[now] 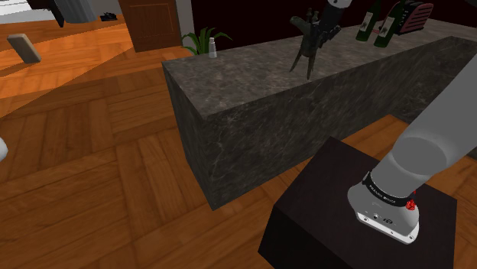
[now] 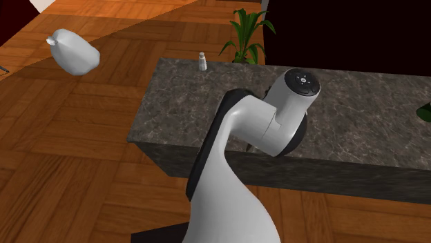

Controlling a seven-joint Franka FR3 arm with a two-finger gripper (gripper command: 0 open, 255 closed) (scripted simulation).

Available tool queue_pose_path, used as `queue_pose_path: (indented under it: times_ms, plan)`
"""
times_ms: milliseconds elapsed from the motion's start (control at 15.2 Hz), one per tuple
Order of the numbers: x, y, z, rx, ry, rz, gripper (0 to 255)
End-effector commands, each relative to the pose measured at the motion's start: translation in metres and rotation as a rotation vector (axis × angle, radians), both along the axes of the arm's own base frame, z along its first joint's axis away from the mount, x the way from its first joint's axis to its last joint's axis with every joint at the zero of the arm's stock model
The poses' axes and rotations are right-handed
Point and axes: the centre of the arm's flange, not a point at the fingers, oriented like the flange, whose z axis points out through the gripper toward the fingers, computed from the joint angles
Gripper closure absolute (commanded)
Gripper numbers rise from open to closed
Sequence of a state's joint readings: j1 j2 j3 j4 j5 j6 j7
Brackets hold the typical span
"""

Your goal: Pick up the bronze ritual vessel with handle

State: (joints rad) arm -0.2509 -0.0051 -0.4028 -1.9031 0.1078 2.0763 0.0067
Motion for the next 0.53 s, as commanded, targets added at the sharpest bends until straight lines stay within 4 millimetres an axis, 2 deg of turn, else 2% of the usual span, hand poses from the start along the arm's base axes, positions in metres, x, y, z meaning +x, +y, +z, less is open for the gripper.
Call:
queue_pose_path:
  times_ms: [0,462]
  plan:
    - [0.001,0.0,0.01,-0.001,-0.001,0.0,255]
    - [0.001,0.0,0.047,-0.001,-0.001,0.0,255]
